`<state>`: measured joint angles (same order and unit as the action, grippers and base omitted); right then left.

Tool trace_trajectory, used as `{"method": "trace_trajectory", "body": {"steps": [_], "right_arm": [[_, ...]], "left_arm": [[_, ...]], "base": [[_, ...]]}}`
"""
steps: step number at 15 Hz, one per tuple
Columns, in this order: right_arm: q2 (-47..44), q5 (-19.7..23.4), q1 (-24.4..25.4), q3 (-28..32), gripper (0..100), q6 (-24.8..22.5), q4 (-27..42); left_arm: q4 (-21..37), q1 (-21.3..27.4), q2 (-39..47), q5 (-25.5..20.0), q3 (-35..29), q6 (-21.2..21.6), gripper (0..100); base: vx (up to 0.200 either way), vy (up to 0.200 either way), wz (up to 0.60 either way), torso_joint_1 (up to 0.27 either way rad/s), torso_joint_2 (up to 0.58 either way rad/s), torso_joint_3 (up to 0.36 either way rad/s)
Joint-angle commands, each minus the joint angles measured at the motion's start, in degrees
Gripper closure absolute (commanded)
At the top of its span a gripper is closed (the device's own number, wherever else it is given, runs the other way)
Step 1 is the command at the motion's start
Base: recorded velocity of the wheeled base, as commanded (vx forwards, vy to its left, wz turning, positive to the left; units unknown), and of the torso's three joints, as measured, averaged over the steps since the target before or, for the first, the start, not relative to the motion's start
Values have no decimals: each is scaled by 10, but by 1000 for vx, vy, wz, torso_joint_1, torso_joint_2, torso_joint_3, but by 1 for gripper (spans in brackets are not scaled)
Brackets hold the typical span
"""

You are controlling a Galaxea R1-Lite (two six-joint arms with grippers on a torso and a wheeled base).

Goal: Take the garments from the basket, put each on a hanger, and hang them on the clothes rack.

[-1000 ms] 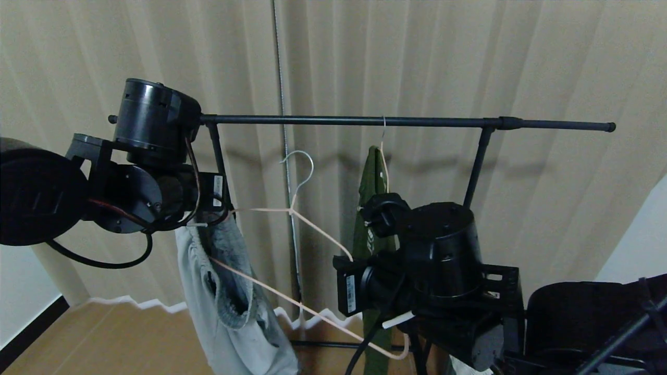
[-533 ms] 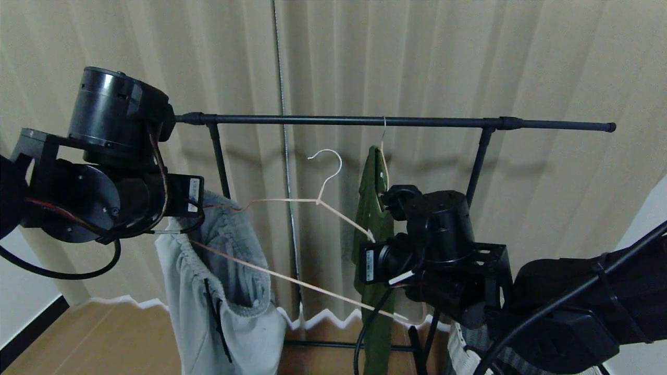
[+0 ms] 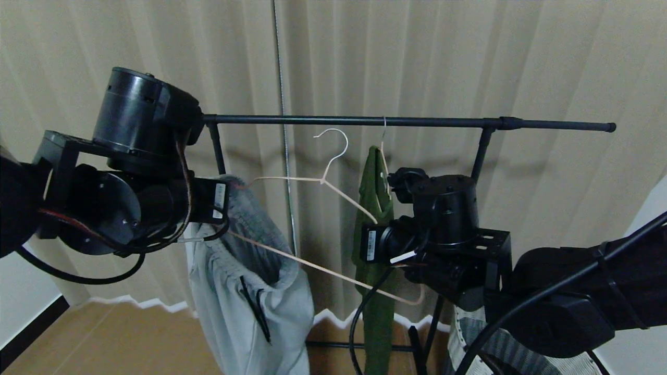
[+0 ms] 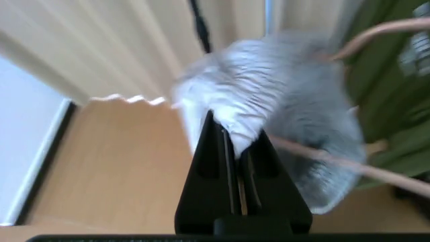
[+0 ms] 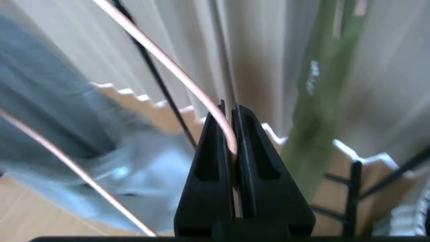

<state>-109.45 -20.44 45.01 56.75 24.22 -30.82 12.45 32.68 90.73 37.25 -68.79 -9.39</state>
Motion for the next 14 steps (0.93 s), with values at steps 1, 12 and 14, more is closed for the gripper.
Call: {"method": "trace_trajectory", "body": {"steps": [1,12,14], "right_arm": [[-12,0,15,1,100,-1,-3],[-18,47,15,-111,100,-133,-128],[-26,47,15,-111,100,-145,-148]], "left_arm": [[0,21,34,0,-36,-20,100],[-10,16,44,-51,-47,38,100],[-15,28,40,-106,-44,48,100]], "base": [[0,0,0,0,0,0],[0,0,0,0,0,0],[0,0,0,0,0,0]]}}
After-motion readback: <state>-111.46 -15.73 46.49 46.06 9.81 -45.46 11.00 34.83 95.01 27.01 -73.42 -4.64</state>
